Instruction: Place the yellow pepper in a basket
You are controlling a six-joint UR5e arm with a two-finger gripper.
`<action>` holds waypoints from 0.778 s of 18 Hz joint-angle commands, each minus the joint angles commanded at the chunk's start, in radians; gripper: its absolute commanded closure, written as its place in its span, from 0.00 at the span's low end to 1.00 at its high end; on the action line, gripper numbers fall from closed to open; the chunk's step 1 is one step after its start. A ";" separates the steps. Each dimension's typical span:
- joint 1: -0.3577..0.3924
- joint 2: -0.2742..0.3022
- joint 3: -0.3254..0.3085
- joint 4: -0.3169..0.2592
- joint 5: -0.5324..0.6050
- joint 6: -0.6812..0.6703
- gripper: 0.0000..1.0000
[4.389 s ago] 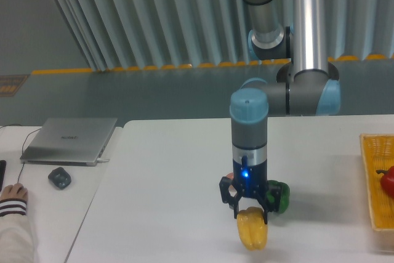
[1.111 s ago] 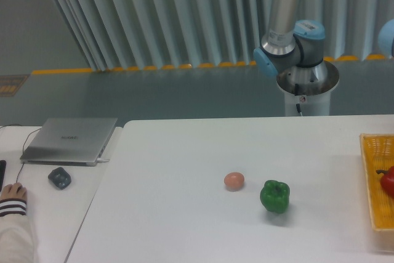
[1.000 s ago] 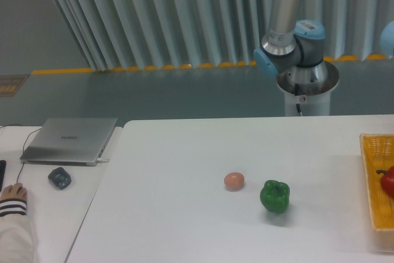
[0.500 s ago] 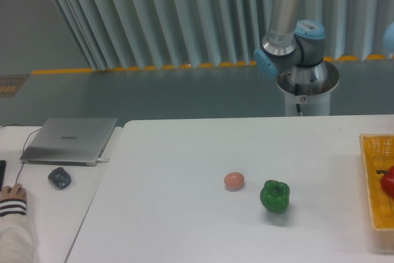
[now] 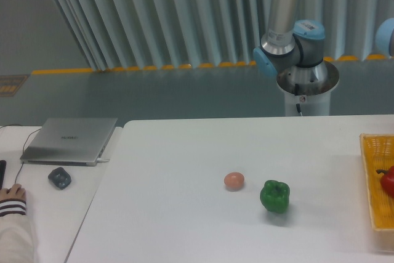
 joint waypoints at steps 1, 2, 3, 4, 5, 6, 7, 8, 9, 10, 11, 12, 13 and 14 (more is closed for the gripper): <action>-0.015 0.000 0.002 0.000 0.000 -0.037 0.00; -0.029 0.000 0.002 0.000 0.000 -0.063 0.00; -0.044 0.000 0.002 0.002 0.000 -0.083 0.00; -0.066 0.000 0.002 0.002 0.000 -0.115 0.00; -0.084 0.003 0.002 0.002 0.002 -0.140 0.00; -0.112 0.012 0.002 0.002 0.006 -0.181 0.00; -0.141 0.014 0.002 0.000 0.014 -0.207 0.00; -0.161 0.014 -0.002 0.000 0.018 -0.211 0.00; -0.163 0.014 -0.002 0.000 0.018 -0.211 0.00; -0.163 0.015 -0.003 0.000 0.017 -0.211 0.00; -0.163 0.018 -0.003 -0.002 0.014 -0.211 0.00; -0.161 0.020 -0.002 -0.005 0.009 -0.211 0.00; -0.161 0.020 -0.003 -0.009 0.008 -0.212 0.00; -0.163 0.021 -0.003 -0.012 0.006 -0.229 0.00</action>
